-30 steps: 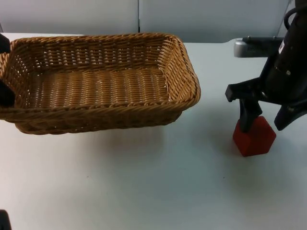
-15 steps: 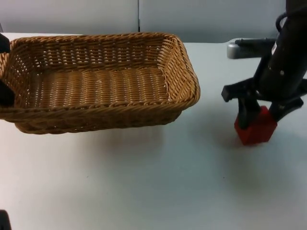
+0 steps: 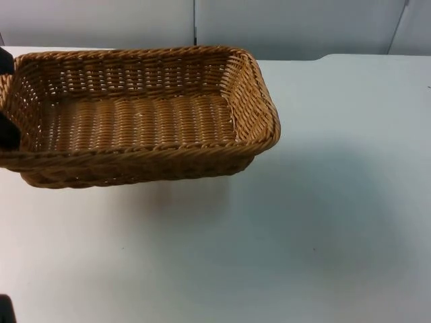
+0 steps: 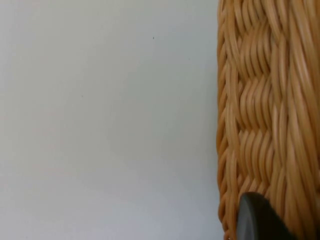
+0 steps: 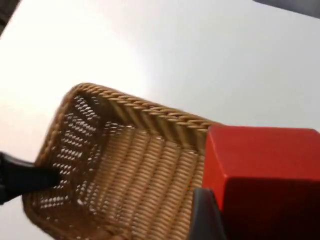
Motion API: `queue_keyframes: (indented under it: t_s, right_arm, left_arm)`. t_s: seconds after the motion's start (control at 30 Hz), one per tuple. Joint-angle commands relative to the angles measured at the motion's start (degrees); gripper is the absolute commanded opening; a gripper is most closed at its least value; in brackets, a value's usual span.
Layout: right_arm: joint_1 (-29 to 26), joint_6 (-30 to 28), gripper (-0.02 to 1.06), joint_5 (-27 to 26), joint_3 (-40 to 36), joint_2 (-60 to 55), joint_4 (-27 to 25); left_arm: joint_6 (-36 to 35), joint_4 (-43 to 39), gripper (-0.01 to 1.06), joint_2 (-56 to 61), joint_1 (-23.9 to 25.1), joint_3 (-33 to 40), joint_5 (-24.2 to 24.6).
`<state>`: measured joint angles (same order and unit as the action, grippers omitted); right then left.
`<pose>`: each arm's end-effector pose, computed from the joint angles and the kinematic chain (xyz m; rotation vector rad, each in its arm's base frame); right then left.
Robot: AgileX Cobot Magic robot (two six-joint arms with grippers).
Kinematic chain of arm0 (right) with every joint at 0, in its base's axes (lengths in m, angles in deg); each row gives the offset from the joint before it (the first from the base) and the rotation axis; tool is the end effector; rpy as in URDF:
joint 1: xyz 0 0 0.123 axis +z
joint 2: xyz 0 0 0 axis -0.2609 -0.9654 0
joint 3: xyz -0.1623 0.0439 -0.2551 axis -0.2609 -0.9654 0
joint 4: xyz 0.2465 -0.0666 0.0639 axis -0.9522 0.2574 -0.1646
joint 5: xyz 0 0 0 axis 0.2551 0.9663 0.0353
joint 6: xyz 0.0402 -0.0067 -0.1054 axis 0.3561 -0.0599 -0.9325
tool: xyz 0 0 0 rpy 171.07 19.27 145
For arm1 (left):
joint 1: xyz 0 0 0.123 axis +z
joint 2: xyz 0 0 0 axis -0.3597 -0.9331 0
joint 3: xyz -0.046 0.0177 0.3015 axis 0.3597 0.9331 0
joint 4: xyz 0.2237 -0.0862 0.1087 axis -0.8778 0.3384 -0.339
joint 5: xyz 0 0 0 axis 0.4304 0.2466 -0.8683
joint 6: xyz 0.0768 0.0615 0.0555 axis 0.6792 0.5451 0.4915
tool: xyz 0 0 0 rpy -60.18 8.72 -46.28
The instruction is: Pick up the basket with the left hand and place the cube into the basket with the right hand.
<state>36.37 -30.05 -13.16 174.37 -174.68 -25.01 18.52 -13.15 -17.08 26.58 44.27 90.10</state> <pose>0.4124 0.2106 0.3724 -0.6315 2.4356 0.6883 0.2989 -0.0246 0.1777 -0.3340 2.6324 -0.7126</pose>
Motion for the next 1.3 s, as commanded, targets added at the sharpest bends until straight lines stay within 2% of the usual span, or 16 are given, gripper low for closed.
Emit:
queue_keyframes:
  t_s: [0.0,0.23,0.47,0.5,0.57,0.6,0.67,0.7,0.8,0.9,0.93,1.07,1.1,1.17,1.23,1.27]
  right_arm:
    - [1.9,-1.5,0.00,2.1,0.5,-1.1,-1.1]
    - [8.3,-2.3,0.00,2.5,0.5,-11.2,-0.9]
    - [9.1,-2.9,0.02,-1.1,0.5,-17.6,-1.5]
    - [9.1,-3.3,0.08,-1.1,0.5,-18.0,-2.1]
    - [9.1,-3.4,0.32,-0.9,0.5,-18.1,-3.4]
    - [9.1,-3.4,0.32,-0.9,0.5,-18.1,-3.4]
    - [9.1,-1.7,0.68,-0.9,0.5,-18.1,-4.3]
    - [9.1,0.9,0.77,-0.8,0.5,-18.1,-3.9]
    - [9.1,1.8,0.73,-0.8,0.5,-17.8,-3.6]
    - [8.0,1.7,0.55,-2.8,0.7,-15.1,-2.1]
    - [8.0,1.7,0.55,-2.8,0.7,-15.1,-2.1]
    - [0.9,5.9,0.46,-4.4,0.7,-5.7,5.2]
    - [0.9,5.9,0.46,-4.4,0.7,-5.7,5.2]
    - [-3.9,7.4,0.32,-3.3,0.7,-1.1,9.0]
    - [-9.4,8.5,0.05,-2.1,0.7,3.9,11.6]
    - [-9.4,8.5,0.05,-2.1,0.7,3.9,11.6]
  left_arm:
    - [0.0,2.0,0.00,0.5,0.0,0.0,0.2]
    - [0.0,2.0,0.00,0.5,0.0,0.0,0.2]
    - [0.0,2.0,0.00,0.5,0.0,0.0,0.2]
    - [0.0,2.0,0.00,0.5,0.0,0.0,0.2]
    - [0.0,2.0,0.00,0.5,0.0,0.0,0.2]
    - [0.0,2.0,0.00,0.5,0.0,0.0,0.2]
    - [0.0,2.0,0.00,0.5,0.0,0.0,0.2]
    - [0.0,2.0,0.00,0.5,0.0,0.0,0.2]
    - [0.0,2.0,0.00,0.5,0.0,0.0,0.2]
    - [0.0,2.0,0.00,0.5,0.0,0.0,0.2]
    - [0.0,2.0,0.00,0.5,0.0,0.0,0.2]
    - [0.0,2.0,0.00,0.5,0.0,0.0,0.1]
    - [0.0,2.0,0.00,0.5,0.0,0.0,0.1]
    - [0.0,2.0,0.00,0.5,0.0,0.0,0.0]
    - [0.0,2.0,0.00,0.5,0.0,0.0,0.0]
    - [0.0,2.0,0.00,0.5,0.0,0.0,0.0]
